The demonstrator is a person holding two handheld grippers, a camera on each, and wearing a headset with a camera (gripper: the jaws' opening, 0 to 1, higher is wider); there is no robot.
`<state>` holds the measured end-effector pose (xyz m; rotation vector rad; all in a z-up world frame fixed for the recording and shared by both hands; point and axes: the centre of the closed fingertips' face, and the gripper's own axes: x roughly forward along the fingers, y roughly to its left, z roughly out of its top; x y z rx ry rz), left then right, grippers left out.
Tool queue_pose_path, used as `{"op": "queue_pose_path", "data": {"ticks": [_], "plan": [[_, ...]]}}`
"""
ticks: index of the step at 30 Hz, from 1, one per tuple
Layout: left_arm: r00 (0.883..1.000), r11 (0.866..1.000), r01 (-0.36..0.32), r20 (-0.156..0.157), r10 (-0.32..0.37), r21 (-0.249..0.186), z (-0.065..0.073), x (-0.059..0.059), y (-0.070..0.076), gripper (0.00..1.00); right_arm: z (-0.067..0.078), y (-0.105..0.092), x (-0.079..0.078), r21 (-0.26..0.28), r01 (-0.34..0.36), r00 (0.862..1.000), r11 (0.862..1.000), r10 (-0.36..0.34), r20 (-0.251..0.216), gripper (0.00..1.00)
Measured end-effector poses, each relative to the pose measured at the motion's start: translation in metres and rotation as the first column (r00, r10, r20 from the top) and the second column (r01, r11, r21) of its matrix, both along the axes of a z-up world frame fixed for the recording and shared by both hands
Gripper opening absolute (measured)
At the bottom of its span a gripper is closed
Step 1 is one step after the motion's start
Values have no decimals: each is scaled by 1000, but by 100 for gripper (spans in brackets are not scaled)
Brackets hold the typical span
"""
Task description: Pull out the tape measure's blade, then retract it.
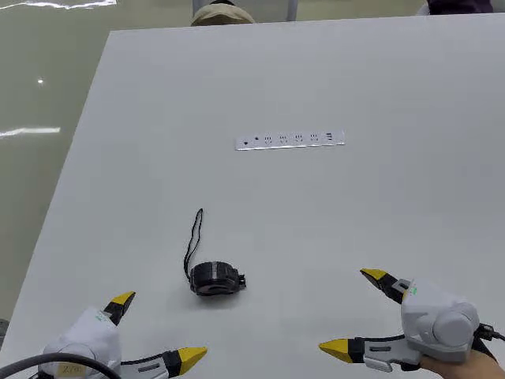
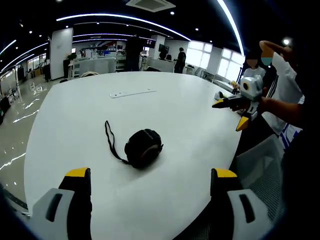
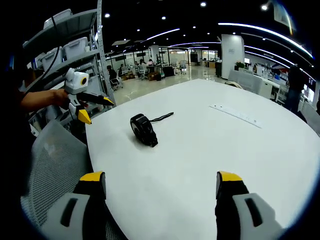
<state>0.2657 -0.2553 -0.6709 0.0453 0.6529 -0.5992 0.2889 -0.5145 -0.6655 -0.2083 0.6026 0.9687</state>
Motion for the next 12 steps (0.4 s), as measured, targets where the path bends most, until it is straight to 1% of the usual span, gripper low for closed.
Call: {"op": "queue_pose_path", "data": {"ticks": [3,8,12], "plan": [[1000,1000,2,-4,-2,6,-1,-1,1,99,-1,-1,0,2,2,1000,1000,-2,-1,92],[1000,1000,3,4,-3,5,2,-1,3,99,-1,-3,0,0,5,1000,1000,-5,-3,92],[1000,1000,7,4,-7,11,2,-1,3,99,0,-4,0,0,7,1000,1000,-7,-3,92]]}}
